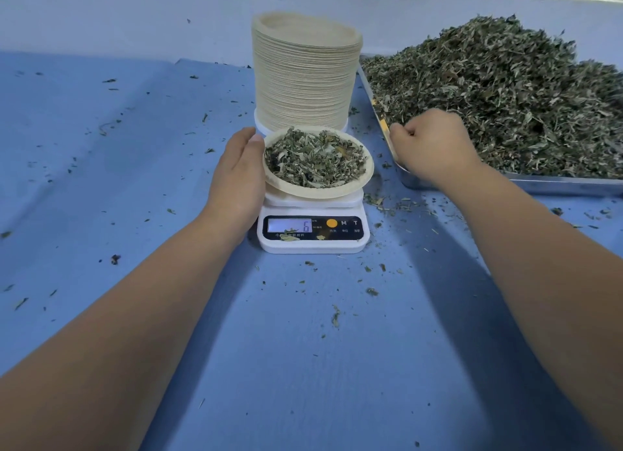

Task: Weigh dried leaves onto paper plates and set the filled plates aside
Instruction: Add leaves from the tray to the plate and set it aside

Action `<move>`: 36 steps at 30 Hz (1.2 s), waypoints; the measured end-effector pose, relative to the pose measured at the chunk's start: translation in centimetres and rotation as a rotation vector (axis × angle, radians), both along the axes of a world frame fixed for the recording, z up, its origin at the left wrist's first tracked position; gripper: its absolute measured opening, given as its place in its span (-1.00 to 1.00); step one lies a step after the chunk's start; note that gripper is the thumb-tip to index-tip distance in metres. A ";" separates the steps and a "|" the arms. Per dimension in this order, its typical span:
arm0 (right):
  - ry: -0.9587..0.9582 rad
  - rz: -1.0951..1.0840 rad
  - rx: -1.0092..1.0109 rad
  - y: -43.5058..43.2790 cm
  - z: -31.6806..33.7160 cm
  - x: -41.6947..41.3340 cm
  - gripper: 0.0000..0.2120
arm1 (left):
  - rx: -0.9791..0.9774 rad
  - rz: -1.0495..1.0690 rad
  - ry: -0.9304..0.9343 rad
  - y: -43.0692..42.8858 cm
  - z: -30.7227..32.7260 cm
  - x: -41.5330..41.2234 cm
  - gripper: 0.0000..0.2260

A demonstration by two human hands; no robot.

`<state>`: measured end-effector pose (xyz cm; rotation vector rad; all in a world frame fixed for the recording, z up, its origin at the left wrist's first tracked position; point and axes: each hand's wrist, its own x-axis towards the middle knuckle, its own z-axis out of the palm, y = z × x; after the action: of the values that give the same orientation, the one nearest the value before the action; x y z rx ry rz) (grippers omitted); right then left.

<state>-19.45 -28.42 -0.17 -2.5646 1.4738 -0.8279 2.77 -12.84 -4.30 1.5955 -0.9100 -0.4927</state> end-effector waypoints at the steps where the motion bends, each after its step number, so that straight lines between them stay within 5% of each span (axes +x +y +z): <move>1: -0.048 0.003 -0.015 0.1 0.5 0.6 -0.48 | 0.001 0.002 0.002 0.0 0.0 0.0 -0.85; 10: -0.467 0.300 0.121 3.1 4.8 9.6 -0.44 | -0.004 0.032 0.021 -0.2 -0.6 0.4 -0.66; 17: -0.023 0.360 0.194 3.2 4.4 10.5 -0.71 | 0.003 0.031 0.046 -0.2 -0.6 0.4 -0.63; 25: -0.288 0.286 0.227 4.4 1.6 5.2 -0.67 | -0.001 0.003 0.071 -0.2 -0.7 0.2 -0.61; 36: -0.117 0.146 0.080 6.2 -2.5 1.0 -0.69 | 0.020 -0.041 0.331 0.3 0.5 0.0 -0.49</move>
<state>-18.50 -22.25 -2.69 -2.4840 1.2453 -0.8637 2.80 -12.56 -3.78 1.4600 -0.6889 -0.7713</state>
